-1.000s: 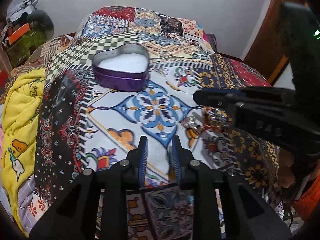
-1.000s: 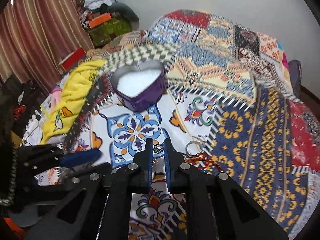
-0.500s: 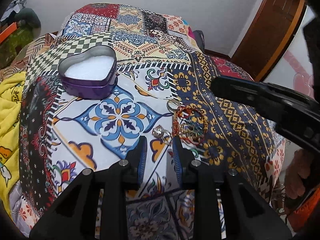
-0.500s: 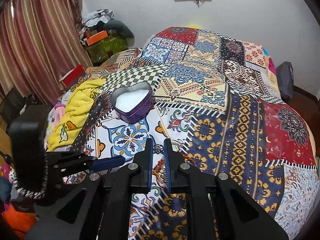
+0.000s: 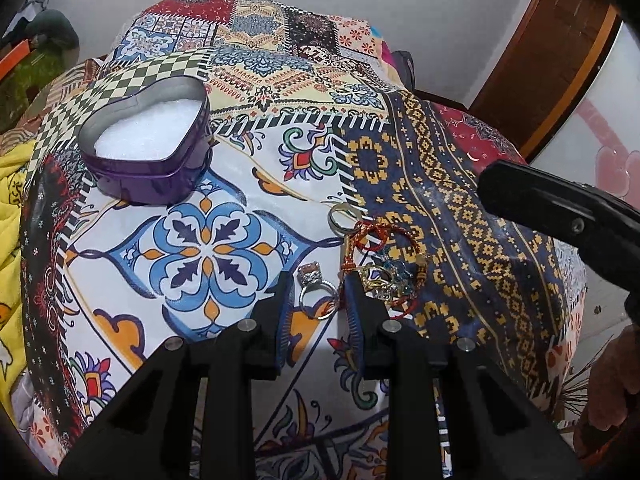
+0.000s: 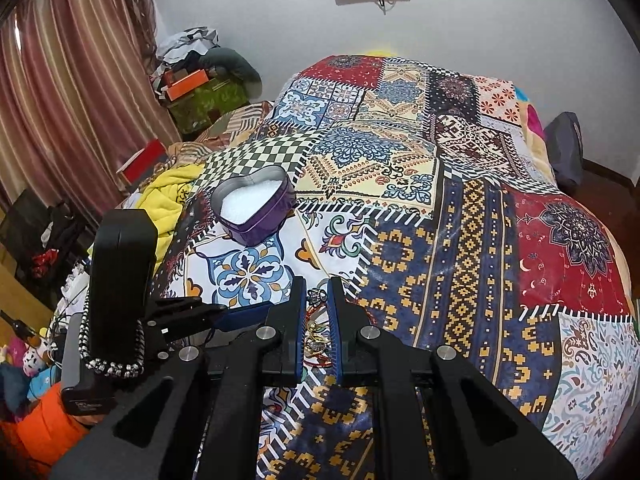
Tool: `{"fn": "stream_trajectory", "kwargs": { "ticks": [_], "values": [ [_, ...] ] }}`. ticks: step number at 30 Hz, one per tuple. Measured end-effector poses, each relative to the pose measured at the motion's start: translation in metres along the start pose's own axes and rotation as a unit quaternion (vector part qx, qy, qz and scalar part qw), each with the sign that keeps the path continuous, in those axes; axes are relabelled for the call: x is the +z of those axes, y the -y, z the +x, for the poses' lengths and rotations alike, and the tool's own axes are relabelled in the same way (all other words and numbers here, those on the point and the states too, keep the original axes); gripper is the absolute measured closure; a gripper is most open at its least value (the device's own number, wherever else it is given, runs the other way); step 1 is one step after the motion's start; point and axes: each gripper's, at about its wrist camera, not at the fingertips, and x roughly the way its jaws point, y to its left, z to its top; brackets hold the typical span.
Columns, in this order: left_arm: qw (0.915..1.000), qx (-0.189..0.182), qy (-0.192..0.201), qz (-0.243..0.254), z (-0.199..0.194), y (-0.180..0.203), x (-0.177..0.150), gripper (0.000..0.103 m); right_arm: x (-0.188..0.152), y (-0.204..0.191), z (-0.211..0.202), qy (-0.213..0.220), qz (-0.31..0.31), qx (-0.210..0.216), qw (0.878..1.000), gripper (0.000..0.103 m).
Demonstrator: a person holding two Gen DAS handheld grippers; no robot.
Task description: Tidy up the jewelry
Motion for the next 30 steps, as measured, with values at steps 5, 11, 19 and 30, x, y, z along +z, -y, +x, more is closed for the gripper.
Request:
{"fn": "stream_trajectory", "kwargs": {
  "ticks": [5,11,19,30],
  "values": [
    [0.9999,-0.002,0.007,-0.008,0.003,-0.004,0.003,0.084,-0.002,0.002,-0.001,-0.001,0.003,0.001,1.000,0.094],
    [0.9999,0.004,0.015,-0.007,-0.004,-0.006,0.002,0.093,0.000,0.001,-0.002,0.001,0.002,0.002,1.000,0.094],
    [0.9984,0.018,0.054,-0.003,-0.039,-0.010,0.004,0.094,0.011,-0.009,-0.004,0.014,-0.004,0.007,1.000,0.094],
    [0.9925,0.032,0.117,-0.016,-0.089,-0.028,0.019,0.094,0.033,-0.031,-0.003,0.036,-0.023,0.019,0.999,0.094]
  ]
}}
